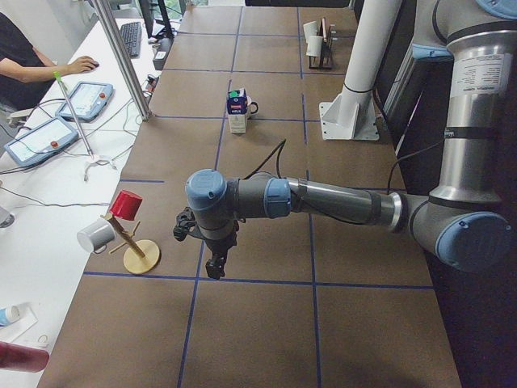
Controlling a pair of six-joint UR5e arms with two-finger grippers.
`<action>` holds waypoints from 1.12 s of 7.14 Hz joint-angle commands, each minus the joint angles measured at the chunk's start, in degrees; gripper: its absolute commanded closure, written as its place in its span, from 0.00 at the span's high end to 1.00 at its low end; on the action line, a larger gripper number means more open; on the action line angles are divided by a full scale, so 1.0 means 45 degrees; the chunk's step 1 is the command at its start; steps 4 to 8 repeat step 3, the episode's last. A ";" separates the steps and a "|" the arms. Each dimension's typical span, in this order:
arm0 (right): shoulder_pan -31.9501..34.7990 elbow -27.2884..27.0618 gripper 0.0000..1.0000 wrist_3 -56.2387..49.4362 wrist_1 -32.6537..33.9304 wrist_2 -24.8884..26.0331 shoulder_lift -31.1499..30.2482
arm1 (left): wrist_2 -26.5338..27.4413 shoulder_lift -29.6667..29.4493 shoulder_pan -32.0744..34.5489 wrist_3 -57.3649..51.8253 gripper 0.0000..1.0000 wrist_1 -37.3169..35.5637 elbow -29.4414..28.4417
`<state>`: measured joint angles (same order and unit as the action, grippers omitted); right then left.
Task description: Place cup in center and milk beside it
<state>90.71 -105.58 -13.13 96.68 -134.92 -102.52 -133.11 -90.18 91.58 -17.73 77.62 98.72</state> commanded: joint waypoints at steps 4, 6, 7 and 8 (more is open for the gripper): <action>-0.0001 0.0004 1.00 -0.0071 0.0019 0.0001 -0.0087 | 0.0049 -0.0018 0.0000 0.0015 1.00 -0.0041 0.0404; -0.0001 0.0004 1.00 -0.0071 0.0019 0.0001 -0.0087 | 0.0049 -0.0018 0.0000 0.0015 1.00 -0.0041 0.0404; -0.0001 0.0004 1.00 -0.0071 0.0019 0.0001 -0.0087 | 0.0049 -0.0018 0.0000 0.0015 1.00 -0.0041 0.0404; -0.0001 0.0004 1.00 -0.0071 0.0019 0.0001 -0.0087 | 0.0049 -0.0018 0.0000 0.0015 1.00 -0.0041 0.0404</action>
